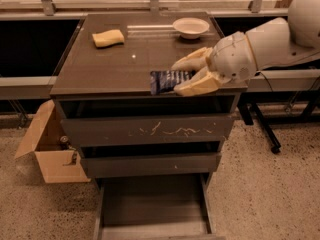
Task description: Place rxbar blueberry into bottom drawer
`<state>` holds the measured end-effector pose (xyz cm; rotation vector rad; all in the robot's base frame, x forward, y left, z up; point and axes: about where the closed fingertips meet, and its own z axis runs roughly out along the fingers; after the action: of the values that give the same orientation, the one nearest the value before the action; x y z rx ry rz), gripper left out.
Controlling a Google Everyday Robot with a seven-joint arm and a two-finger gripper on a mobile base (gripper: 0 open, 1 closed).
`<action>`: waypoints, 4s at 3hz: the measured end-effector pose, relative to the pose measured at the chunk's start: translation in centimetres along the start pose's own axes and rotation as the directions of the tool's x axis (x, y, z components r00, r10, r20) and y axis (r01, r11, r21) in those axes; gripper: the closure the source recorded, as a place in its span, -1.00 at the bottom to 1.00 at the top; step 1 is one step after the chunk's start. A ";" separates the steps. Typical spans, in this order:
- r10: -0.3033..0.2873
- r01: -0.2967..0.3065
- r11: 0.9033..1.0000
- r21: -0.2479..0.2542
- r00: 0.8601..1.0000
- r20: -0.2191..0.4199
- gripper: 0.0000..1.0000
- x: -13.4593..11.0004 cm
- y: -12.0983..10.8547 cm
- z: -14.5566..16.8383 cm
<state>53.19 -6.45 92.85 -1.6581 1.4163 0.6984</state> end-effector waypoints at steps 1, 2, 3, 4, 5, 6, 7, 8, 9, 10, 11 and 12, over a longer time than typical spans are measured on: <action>-0.008 0.009 0.999 -0.031 1.000 0.018 1.00 1.2 4.5 2.1; 0.077 -0.074 0.995 -0.071 0.996 0.043 1.00 6.4 9.5 5.3; 0.083 -0.080 0.994 -0.070 0.996 0.036 1.00 6.7 9.5 5.5; 0.106 -0.105 0.992 -0.066 0.994 0.012 1.00 7.7 9.9 6.3; 0.178 -0.176 0.981 -0.075 0.984 0.021 1.00 13.1 12.3 9.4; 0.265 -0.260 0.959 -0.110 0.964 0.032 1.00 19.9 16.1 13.8; 0.337 -0.328 0.933 -0.148 0.940 0.047 1.00 25.5 19.4 17.8; 0.434 -0.410 0.887 -0.213 0.897 0.081 1.00 30.6 22.0 21.5; 0.468 -0.437 0.868 -0.238 0.878 0.096 1.00 31.9 23.1 22.8; 0.484 -0.456 0.861 -0.227 0.871 0.085 1.00 32.4 23.1 23.0; 0.514 -0.503 0.850 -0.160 0.857 0.041 1.00 37.7 22.4 24.2; 0.546 -0.538 0.834 -0.125 0.837 0.040 1.00 44.9 22.1 25.4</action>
Offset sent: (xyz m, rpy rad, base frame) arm -0.0982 -0.0029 -0.1803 0.0888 0.1909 -0.0076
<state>43.73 -8.22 37.54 -1.2828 1.8445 1.1612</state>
